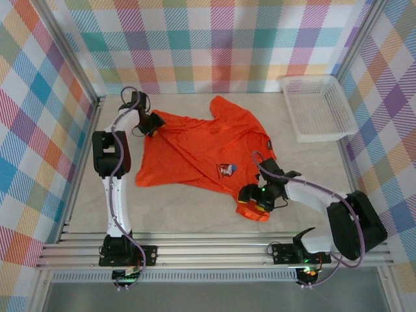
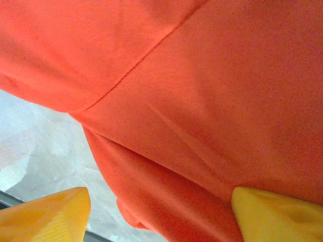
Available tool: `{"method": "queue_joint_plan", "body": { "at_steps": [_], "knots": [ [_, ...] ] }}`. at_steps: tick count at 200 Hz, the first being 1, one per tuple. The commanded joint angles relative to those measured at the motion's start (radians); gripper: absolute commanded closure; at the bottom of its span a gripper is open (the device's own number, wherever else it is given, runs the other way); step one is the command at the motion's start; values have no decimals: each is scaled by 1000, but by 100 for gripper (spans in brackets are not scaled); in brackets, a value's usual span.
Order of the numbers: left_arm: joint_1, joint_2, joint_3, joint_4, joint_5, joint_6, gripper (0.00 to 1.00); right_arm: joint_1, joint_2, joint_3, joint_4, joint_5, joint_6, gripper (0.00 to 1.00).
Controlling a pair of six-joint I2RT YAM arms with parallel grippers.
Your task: Fold the inside-out t-shirt
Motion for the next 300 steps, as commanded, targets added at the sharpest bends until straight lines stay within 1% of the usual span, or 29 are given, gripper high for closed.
{"method": "queue_joint_plan", "body": {
  "at_steps": [1,19,38,52,67,83,91,101,114,128,150,174,197,232,244,262,283,300],
  "knots": [
    [11,46,-35,-56,-50,3,54,10,16,-43,-148,40,44,24],
    [5,13,-53,-55,-45,12,54,23,35,20,-188,29,31,25],
    [-4,-45,-79,-75,-56,29,54,37,15,145,-264,54,8,25],
    [-16,-122,-118,-86,-90,51,54,36,10,266,-312,102,-22,23],
    [-37,-226,-166,-103,-136,76,54,22,61,404,-329,143,-70,22],
    [-65,-347,-239,-89,-150,93,53,-8,186,563,-300,160,-115,24],
    [-81,-391,-271,-84,-140,98,53,-18,261,641,-267,171,-140,24],
    [-98,-431,-315,-74,-110,98,53,-30,362,737,-217,179,-167,25],
    [-111,-472,-397,-39,-44,82,53,-55,497,869,-171,187,-191,26],
    [-111,-504,-518,32,18,45,53,-89,650,1021,-177,194,-206,26],
    [-109,-512,-658,102,35,17,53,-142,862,1264,-237,162,-203,27],
    [-84,-500,-747,147,70,0,53,-188,1015,1433,-273,130,-200,28],
    [-47,-524,-831,156,42,2,53,-232,1125,1545,-305,131,-201,27],
    [63,-569,-955,150,22,7,54,-294,1328,1793,-408,88,-175,28],
    [87,-598,-995,157,14,10,54,-298,1369,1865,-435,85,-176,28],
    [99,-630,-1018,151,7,18,53,-302,1388,1913,-427,71,-176,27],
    [97,-657,-995,126,25,26,53,-303,1366,1948,-421,33,-183,27],
    [88,-697,-942,84,24,33,52,-303,1314,1968,-447,19,-206,27]
  ]
}}
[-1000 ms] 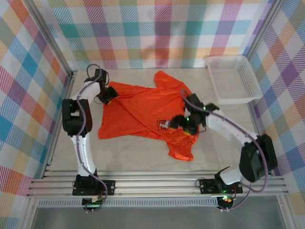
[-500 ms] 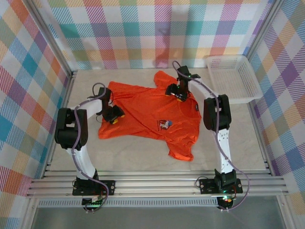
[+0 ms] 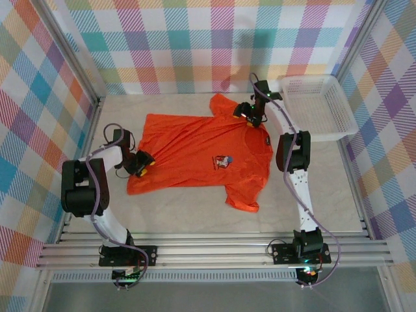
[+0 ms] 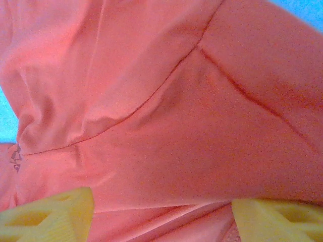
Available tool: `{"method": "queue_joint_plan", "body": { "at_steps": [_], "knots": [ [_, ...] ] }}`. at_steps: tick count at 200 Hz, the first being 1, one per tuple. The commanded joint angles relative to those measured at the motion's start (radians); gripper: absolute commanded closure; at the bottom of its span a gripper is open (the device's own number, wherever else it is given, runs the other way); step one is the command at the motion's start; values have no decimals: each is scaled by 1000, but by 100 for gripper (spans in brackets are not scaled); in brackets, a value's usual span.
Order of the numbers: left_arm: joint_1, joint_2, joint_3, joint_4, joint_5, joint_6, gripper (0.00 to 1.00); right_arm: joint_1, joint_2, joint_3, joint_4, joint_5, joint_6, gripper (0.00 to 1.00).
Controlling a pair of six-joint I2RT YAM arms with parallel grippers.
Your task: Fold the inside-out t-shirt
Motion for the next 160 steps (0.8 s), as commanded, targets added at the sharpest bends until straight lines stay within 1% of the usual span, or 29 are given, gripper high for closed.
{"method": "queue_joint_plan", "body": {
  "at_steps": [1,25,38,46,62,78,90,107,125,143,160],
  "knots": [
    [2,-47,36,-115,-47,22,52,-6,-33,41,-63,-32,-26,27],
    [-41,-122,126,-203,-80,33,52,3,-171,-3,-107,-65,-72,25],
    [-75,-184,142,-252,-120,37,52,19,-276,-101,-125,-54,-102,24],
    [-91,-228,144,-297,-172,42,54,32,-354,-205,-109,-51,-114,24],
    [-107,-317,115,-392,-300,46,56,68,-533,-477,-23,-50,-120,25],
    [-106,-404,43,-434,-412,24,60,113,-697,-767,81,-31,-112,29],
    [-98,-448,-8,-456,-452,0,64,148,-799,-941,135,-13,-102,33],
    [-77,-493,-81,-464,-441,-20,64,191,-917,-1137,177,-3,-74,36],
    [-7,-519,-166,-415,-351,-35,62,232,-1020,-1297,214,10,-51,37],
    [81,-508,-233,-355,-252,-48,59,246,-1090,-1396,225,13,-44,37],
    [124,-497,-267,-307,-220,-62,57,246,-1123,-1436,219,16,-55,37]
  ]
}}
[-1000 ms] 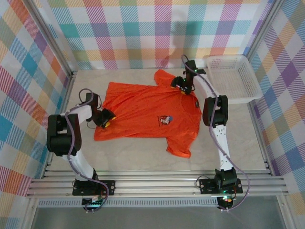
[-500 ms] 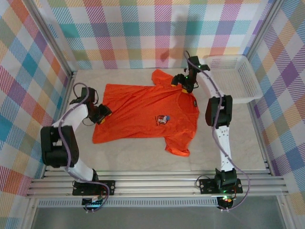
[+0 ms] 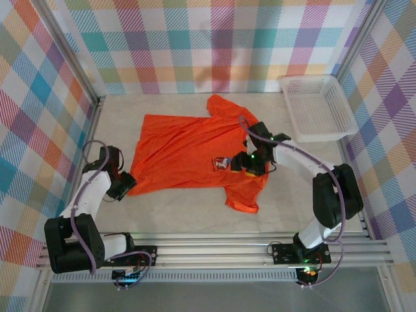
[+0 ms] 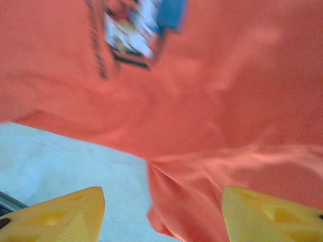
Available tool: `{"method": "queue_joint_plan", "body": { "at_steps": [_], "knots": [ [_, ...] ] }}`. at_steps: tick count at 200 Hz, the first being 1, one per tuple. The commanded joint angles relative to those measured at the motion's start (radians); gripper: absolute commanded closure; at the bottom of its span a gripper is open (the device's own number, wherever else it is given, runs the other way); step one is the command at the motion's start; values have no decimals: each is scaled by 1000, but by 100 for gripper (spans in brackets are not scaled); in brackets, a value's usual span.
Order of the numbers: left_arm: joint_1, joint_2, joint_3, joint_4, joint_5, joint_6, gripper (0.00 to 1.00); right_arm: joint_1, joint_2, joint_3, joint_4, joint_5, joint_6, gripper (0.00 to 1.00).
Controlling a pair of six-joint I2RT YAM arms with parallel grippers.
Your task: Fold the inside-out t-shirt
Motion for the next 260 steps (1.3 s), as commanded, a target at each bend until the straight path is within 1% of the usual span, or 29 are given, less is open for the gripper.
{"method": "queue_joint_plan", "body": {
  "at_steps": [1,20,34,49,121,130,135,150,165,183,211,236,260],
  "knots": [
    [60,6,-38,74,86,-33,57,-1,-75,-38,44,17,4,37],
    [80,19,-61,116,82,-45,56,-1,-84,-43,25,16,-15,36],
    [91,36,-80,166,114,-58,56,-1,-84,-46,21,7,-22,35],
    [92,55,-89,204,124,-77,56,-1,-84,-52,23,0,-25,35],
    [92,169,-49,277,58,-49,59,-1,-111,-74,16,-50,-14,35],
    [92,185,-47,292,60,-47,62,-1,-118,-80,12,-56,-9,35],
    [92,193,-47,297,61,-44,65,-1,-123,-85,9,-60,-6,35],
    [92,211,-41,305,55,-36,84,-1,-143,-106,-11,-78,5,35],
    [92,217,-25,291,52,-29,100,3,-160,-138,-61,-80,16,35],
    [92,181,1,257,41,-25,100,27,-174,-190,-119,-70,30,39],
    [78,98,69,174,-4,-21,100,102,-208,-271,-170,-42,75,43],
    [48,59,128,125,-27,-16,100,143,-249,-338,-173,22,116,45],
    [28,55,155,100,-31,-7,100,149,-259,-384,-160,76,117,46]
  ]
}}
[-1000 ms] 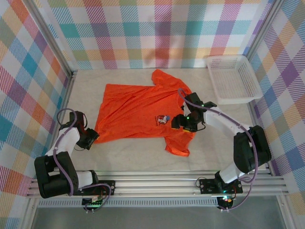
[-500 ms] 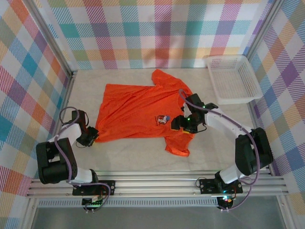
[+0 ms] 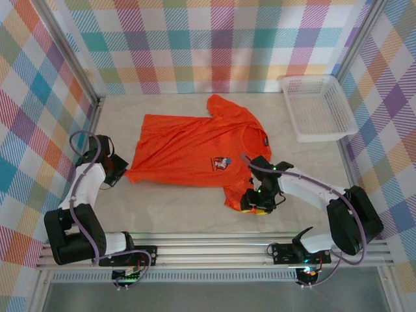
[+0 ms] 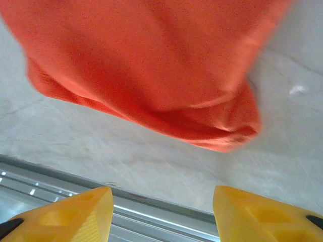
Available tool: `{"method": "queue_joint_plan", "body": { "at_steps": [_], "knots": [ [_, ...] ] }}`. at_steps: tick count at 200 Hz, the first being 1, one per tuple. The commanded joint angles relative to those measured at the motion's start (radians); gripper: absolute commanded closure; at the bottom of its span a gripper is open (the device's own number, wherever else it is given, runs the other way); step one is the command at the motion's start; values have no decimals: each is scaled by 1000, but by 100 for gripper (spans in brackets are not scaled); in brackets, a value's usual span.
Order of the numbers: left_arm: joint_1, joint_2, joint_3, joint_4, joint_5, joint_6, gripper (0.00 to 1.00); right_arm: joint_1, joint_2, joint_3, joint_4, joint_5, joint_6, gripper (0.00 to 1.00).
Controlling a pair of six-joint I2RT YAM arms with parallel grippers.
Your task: Fold the inside-out t-shirt
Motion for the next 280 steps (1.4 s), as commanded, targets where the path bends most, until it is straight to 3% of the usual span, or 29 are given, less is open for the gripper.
{"method": "queue_joint_plan", "body": {
  "at_steps": [1,58,114,143,180,214,249,280],
  "knots": [
    [-21,-12,28,-77,-33,21,100,6,-22,-38,-22,78,31,46],
    [-30,-20,-6,-66,-17,25,100,6,14,-63,107,101,55,64],
    [-36,-24,-14,-70,-20,27,100,4,74,-113,215,63,81,68],
    [-36,-31,9,-93,-29,35,100,3,58,-93,189,65,80,100],
    [-36,-64,103,-182,-77,59,100,-3,-154,19,-33,121,83,100],
    [-36,-111,107,-198,-77,57,100,-23,-391,-70,-112,91,166,100],
    [-35,-102,73,-186,-67,58,100,-24,-442,-199,-61,23,233,100],
    [-36,-104,65,-183,-57,59,100,-26,-447,-142,-66,74,211,100]
  ]
}}
